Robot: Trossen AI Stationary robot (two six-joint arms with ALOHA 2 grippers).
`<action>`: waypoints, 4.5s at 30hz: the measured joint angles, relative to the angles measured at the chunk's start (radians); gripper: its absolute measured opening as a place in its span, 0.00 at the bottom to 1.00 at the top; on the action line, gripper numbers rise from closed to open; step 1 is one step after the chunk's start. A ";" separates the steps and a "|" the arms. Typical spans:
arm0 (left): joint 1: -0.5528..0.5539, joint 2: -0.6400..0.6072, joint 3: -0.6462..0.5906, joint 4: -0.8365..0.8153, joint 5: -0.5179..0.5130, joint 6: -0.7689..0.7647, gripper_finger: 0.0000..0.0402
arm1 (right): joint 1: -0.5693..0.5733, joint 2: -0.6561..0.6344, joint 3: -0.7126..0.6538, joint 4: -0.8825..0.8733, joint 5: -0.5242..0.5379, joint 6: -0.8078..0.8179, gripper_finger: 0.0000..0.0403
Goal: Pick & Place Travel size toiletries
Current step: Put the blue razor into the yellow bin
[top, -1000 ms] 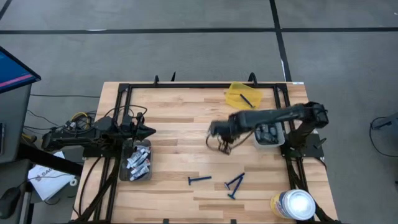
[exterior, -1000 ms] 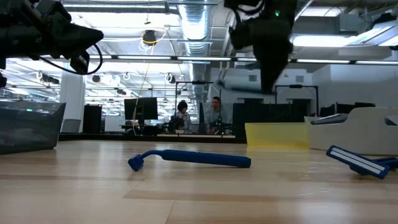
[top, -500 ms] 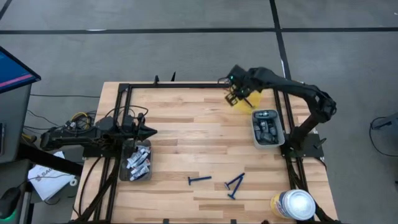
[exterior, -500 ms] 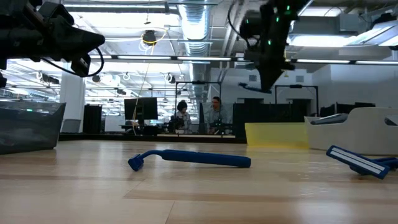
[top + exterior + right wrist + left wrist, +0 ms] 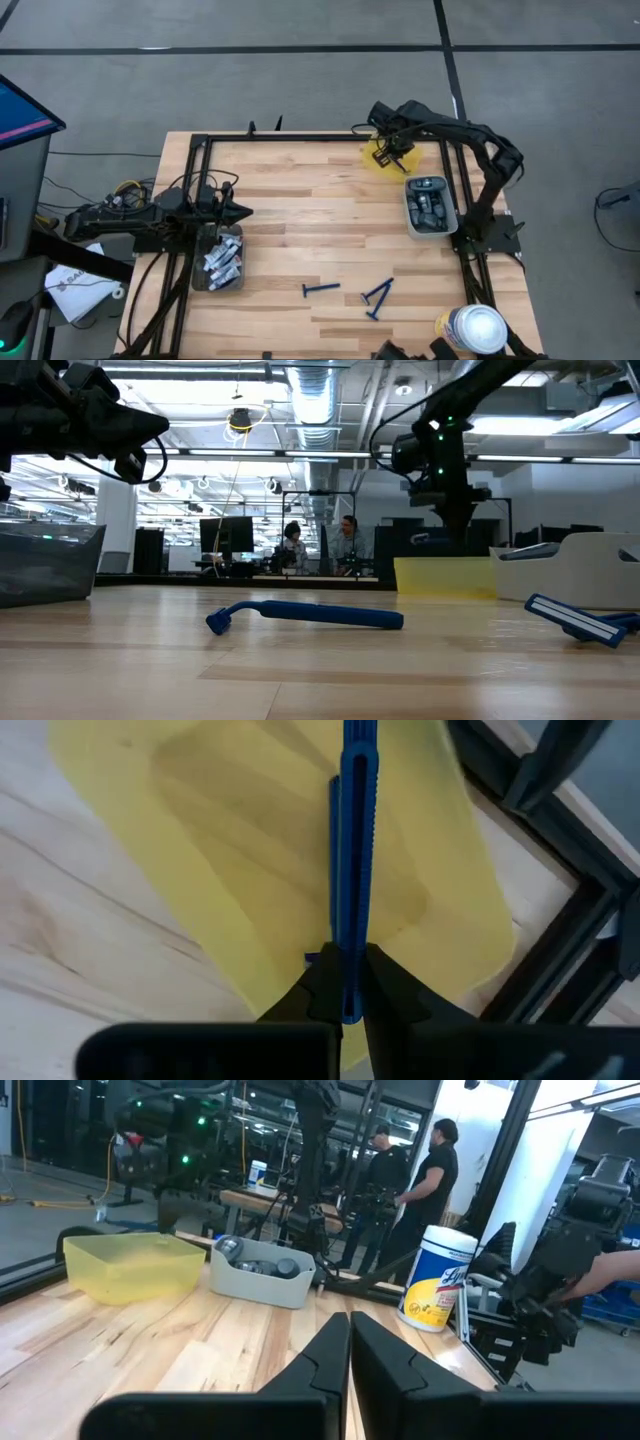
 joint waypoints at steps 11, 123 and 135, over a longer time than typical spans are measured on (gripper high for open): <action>0.000 0.000 0.000 0.009 0.000 0.000 0.01 | 0.015 0.103 -0.023 -0.003 0.006 -0.019 0.05; 0.000 0.000 0.000 0.038 0.000 0.000 0.02 | 1.209 0.194 -0.189 0.422 -0.213 -0.054 0.16; 0.000 0.000 0.000 0.038 0.000 0.000 0.02 | 1.173 0.177 -0.191 0.412 -0.206 -0.117 0.04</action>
